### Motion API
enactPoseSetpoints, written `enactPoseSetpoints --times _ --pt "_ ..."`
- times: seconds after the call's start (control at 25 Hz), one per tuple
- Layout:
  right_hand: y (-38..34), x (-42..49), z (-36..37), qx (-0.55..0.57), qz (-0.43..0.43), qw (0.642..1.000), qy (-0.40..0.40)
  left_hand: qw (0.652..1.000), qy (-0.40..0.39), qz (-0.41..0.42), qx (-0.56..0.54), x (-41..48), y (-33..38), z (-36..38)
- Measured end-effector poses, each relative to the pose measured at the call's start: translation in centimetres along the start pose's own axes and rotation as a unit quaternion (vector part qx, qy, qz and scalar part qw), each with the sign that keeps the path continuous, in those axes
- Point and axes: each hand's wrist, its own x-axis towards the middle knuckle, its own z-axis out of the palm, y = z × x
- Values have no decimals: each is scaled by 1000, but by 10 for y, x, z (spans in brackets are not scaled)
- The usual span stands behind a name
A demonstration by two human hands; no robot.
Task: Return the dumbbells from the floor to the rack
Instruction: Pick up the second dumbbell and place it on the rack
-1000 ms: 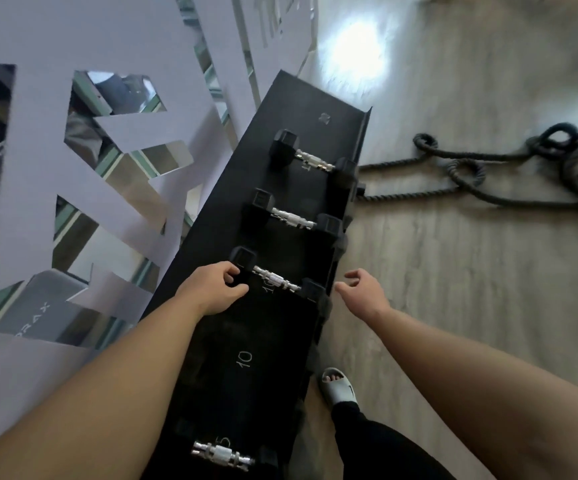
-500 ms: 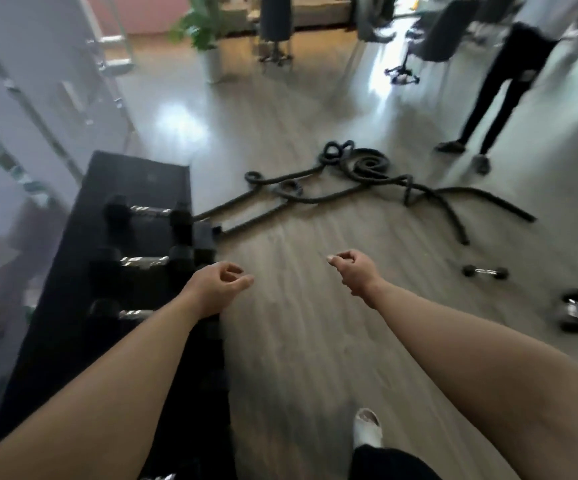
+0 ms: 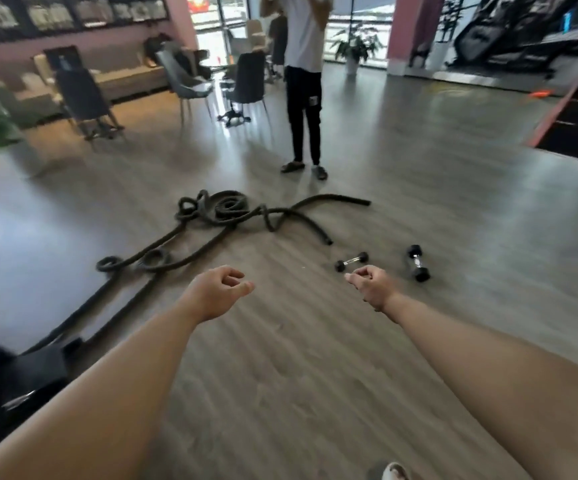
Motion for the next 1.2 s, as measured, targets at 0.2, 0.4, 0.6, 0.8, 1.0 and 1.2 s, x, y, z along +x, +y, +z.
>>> enactPoseSetpoints --times 0.2,0.4,0.6,0.8,1.0,1.2 --pt "34 106 -120 -16 24 999 24 998 -49 26 21 98 116 104" --pt "41 191 -183 -17 32 999 21 998 -57 8 20 170 165 143" --pt "32 268 -187 -21 41 999 -2 999 -50 -4 15 251 182 152" --pt "9 368 -174 -24 61 998 -14 997 -76 -9 8 376 187 169" --pt "-18 477 -167 -33 97 995 -3 991 -132 -17 -15 508 203 186" --pt "-51 574 -187 -54 114 992 0 991 -130 -25 -3 612 227 182"
